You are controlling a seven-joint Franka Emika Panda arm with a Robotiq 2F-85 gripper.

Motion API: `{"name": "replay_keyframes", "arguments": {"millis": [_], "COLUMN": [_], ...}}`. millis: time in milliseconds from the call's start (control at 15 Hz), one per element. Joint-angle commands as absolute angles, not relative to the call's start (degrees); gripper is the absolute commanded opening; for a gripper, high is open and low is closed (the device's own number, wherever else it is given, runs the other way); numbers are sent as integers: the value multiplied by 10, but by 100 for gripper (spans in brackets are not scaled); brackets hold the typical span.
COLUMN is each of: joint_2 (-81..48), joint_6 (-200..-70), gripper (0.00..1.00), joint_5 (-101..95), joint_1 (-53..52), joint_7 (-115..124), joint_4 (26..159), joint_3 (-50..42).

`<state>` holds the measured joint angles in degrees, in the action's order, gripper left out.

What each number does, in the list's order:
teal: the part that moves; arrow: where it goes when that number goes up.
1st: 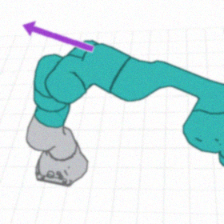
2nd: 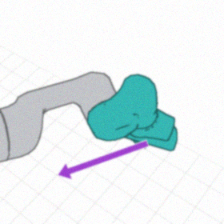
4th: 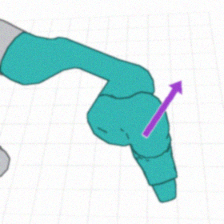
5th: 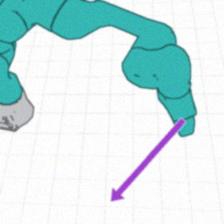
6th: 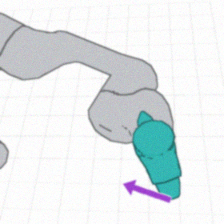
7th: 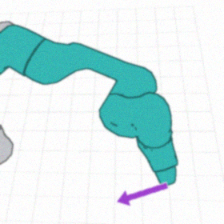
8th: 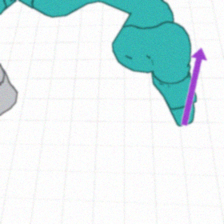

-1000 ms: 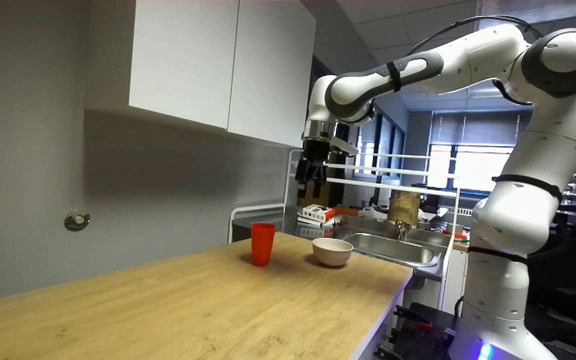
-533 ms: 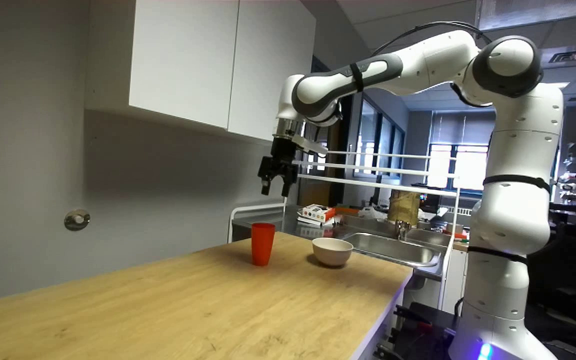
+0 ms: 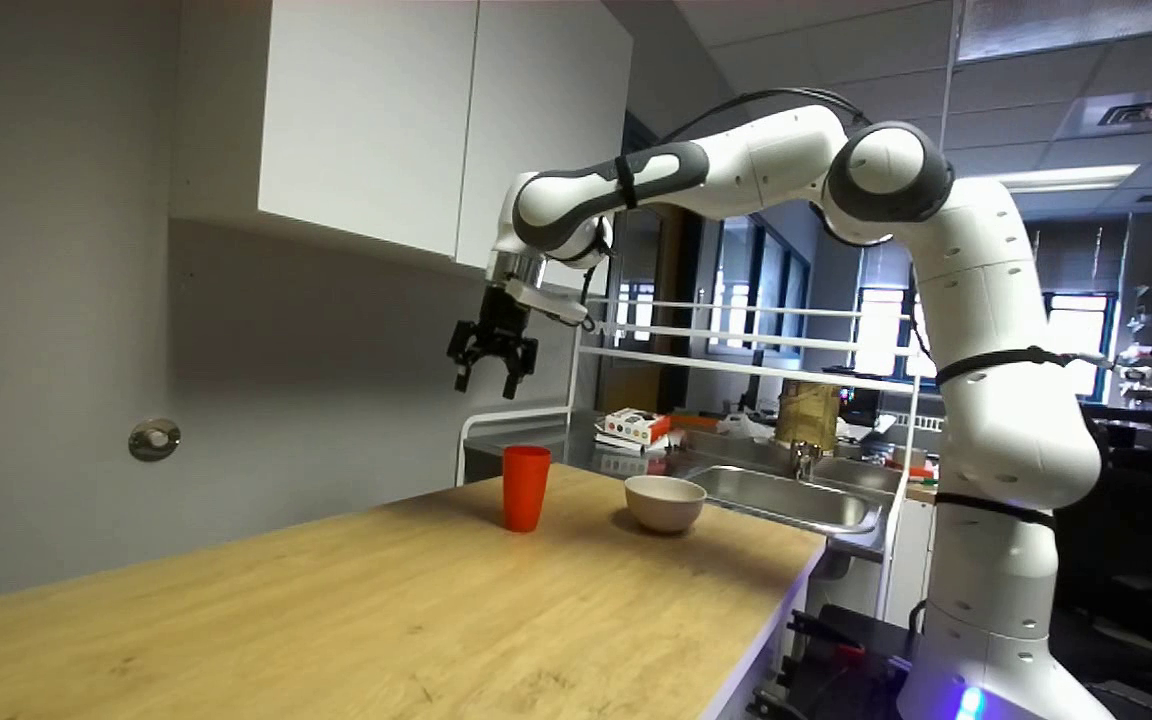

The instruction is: Pour the contents of the cup into the bowl

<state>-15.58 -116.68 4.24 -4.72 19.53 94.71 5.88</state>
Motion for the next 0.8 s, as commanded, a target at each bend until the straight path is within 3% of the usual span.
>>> {"name": "replay_keyframes", "arguments": {"millis": [0,733], "joint_2": [-227,-285], "joint_6": [-1136,-1120], "gripper": [100,100], "joint_5": [52,77], "joint_1": [-49,-36], "joint_7": [227,277], "joint_4": [861,837], "joint_3": [34,-9]}}
